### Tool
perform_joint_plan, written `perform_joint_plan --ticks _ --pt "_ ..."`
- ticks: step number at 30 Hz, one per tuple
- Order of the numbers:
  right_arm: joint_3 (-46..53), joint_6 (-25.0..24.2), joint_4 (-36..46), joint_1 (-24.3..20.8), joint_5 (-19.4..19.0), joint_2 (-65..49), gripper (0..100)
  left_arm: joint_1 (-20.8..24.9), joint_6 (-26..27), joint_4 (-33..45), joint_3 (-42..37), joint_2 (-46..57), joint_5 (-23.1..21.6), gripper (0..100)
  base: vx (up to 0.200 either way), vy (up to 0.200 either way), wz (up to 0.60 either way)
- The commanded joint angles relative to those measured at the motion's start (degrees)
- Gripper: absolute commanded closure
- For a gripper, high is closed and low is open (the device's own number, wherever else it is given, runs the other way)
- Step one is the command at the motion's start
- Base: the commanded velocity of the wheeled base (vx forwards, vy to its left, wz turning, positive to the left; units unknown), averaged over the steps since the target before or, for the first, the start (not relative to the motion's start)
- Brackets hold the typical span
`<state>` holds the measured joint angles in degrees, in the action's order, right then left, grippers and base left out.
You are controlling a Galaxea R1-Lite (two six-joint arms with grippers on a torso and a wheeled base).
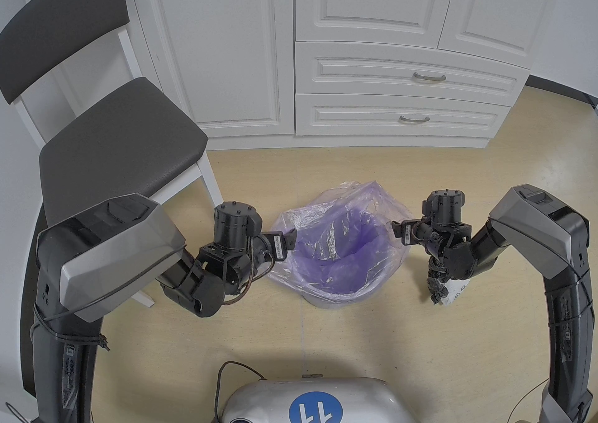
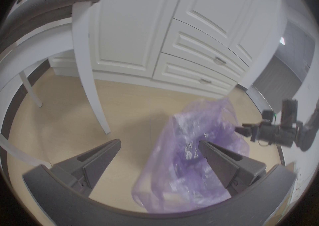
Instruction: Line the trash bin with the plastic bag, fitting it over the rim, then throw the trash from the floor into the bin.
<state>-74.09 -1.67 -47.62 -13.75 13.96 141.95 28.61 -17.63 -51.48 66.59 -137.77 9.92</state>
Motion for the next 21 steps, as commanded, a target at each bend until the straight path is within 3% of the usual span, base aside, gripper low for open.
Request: perform_joint_plan --ticks 1,13,18,21 --pt "0.79 -0.09 0.95 -0.22 0.02 -1.59 0 0.66 0.75 -0.46 -0.93 -1.80 -0.34 0 0.000 0.000 0.00" --pt "-2.28 -0.44 0.51 -0.31 0.02 1.05 0 -3.30 -0.21 3.23 13.40 -10.77 6.07 0 0.000 0.000 0.00" --pt "-5.01 -1.67 1.03 -0.31 0.81 3.60 0 -5.94 -6.98 10.52 24.38 -14.02 10.56 0 0.000 0.000 0.00" --pt "-7.64 -2.11 1.03 -0.22 1.86 5.71 0 -6.11 -9.71 13.25 27.11 -14.37 11.43 0 0.000 0.000 0.00"
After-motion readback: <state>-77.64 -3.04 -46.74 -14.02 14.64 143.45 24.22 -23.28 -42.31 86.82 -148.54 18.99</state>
